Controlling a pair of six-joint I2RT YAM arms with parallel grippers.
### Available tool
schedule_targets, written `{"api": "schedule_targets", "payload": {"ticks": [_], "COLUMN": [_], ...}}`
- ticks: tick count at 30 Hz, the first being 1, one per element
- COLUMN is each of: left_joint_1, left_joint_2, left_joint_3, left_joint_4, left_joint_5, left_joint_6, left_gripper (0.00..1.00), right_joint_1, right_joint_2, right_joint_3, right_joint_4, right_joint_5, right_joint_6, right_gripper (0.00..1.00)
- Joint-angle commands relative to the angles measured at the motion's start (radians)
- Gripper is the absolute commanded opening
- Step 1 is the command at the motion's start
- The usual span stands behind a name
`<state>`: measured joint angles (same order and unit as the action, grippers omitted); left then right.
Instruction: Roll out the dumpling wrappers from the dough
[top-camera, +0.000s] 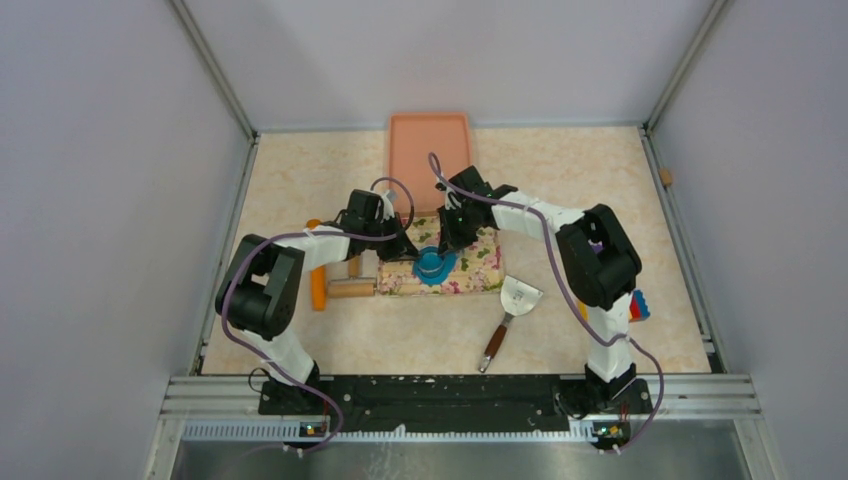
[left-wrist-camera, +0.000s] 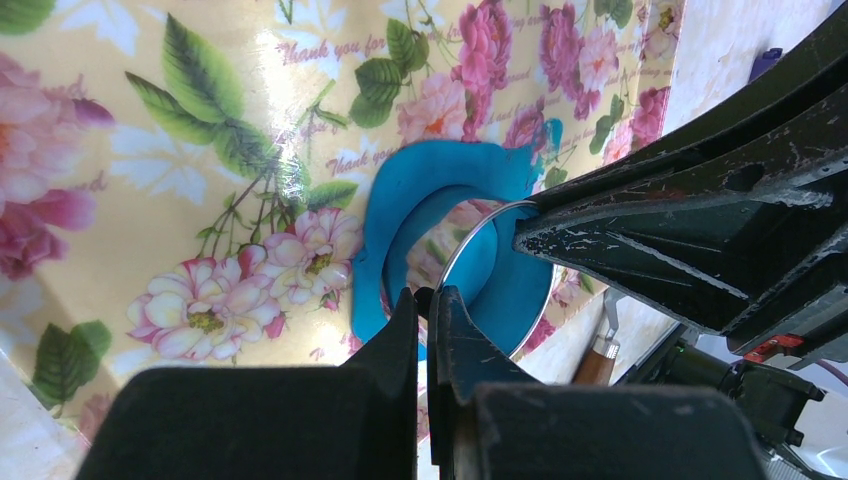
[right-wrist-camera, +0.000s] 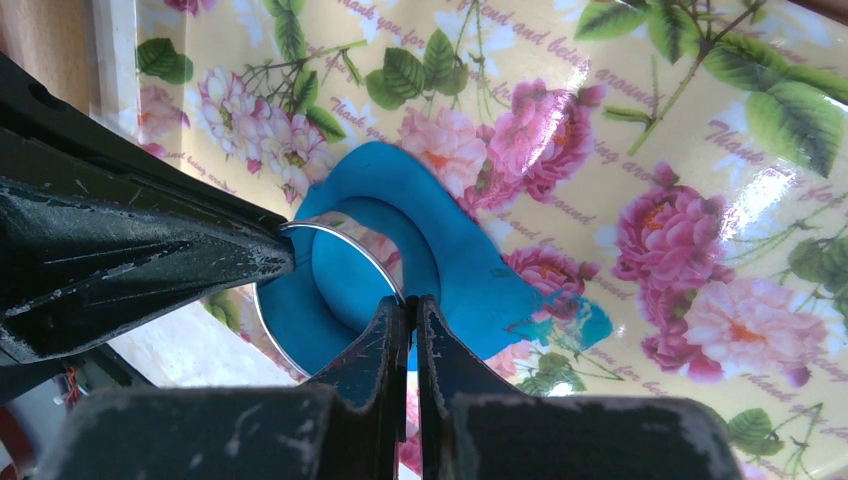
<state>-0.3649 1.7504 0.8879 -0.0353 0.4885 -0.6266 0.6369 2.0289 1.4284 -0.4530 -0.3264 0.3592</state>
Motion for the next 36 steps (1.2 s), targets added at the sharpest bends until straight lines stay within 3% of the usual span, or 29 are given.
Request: {"api": "schedule_targets", "payload": {"ticks": [1, 9, 12, 19, 27, 30, 36], "left_joint_1": [-0.045, -0.043, -0.039, -0.019, 0.012, 0.043, 0.097], "left_joint_2": [0.229, 0.188, 0.151, 0.087, 0.009, -0.047, -0.152], "left_joint_3": [-0.094, -0.080, -0.077, -0.057, 0.032, 0.058, 0.115], "left_joint_4": [-0.182, -0.182, -0.190, -0.217, -0.328, -0.378, -0.365], "left_joint_5": [-0.326, -0.283, -0.255, -0.217, -0.134, -0.110, -0.001], "left_joint_6": [0.028, 0.087, 0.115, 0.162, 0.224, 0.249, 0.265], "left_gripper": [0.00, 0.00, 0.09, 0.16, 0.42, 0.48, 0.56], "right_joint_1": [0.024, 0.024, 0.023, 0.023, 0.004, -0.020, -0.078], "right_joint_2": [0.163, 0.139, 0.117, 0.070, 0.038, 0.031, -0.018], "right_joint_3": [-0.058, -0.049, -0.043, -0.039, 0.002, 0.066, 0.122], "right_joint_4": [0.008, -0.011, -0.024, -0.037, -0.048, -0.087, -0.112], "right_joint_5": [0.076, 0.067, 0.064, 0.038, -0.026, -0.065, -0.125], "right_joint_6": [-0.020, -0.050, -0.061, -0.073, -0.099, -0.120, -0.132], "right_gripper": [0.00, 0.00, 0.00, 0.00, 0.14, 0.23, 0.32]}}
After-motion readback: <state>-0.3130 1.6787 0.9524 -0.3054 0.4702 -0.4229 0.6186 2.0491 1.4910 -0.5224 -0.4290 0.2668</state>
